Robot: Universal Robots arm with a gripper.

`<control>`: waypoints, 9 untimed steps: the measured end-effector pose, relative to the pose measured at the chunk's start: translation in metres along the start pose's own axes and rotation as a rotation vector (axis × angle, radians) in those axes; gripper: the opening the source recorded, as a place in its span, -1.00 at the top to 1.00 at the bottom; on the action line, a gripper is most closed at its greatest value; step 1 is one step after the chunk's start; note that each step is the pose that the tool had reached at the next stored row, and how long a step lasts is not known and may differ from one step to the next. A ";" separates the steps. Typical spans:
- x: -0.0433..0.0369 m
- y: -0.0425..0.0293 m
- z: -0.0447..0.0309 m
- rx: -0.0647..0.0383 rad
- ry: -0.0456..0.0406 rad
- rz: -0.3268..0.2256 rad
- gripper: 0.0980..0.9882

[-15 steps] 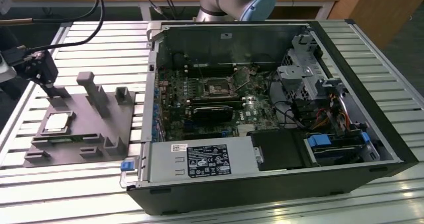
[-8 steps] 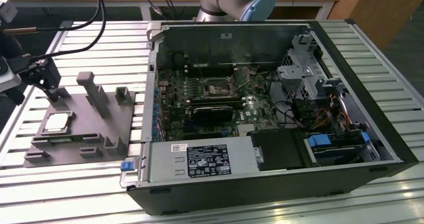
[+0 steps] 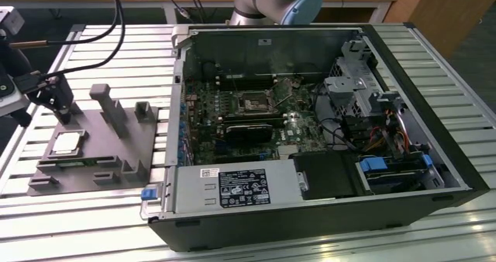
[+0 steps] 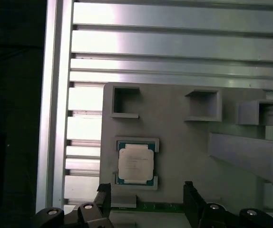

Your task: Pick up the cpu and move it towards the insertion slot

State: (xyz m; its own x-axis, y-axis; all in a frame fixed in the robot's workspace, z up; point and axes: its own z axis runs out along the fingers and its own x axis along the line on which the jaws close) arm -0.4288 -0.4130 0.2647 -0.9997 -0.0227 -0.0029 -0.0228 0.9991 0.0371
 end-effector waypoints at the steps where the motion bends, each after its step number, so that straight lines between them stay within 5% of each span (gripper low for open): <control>1: 0.0003 -0.0001 0.0018 0.000 0.0000 0.000 -0.37; 9: 0.0022 -0.0009 0.0157 0.000 0.0000 0.000 -0.37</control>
State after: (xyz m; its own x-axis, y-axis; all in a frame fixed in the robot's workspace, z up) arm -0.4310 -0.4134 0.2489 -0.9997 -0.0229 -0.0029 -0.0230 0.9990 0.0371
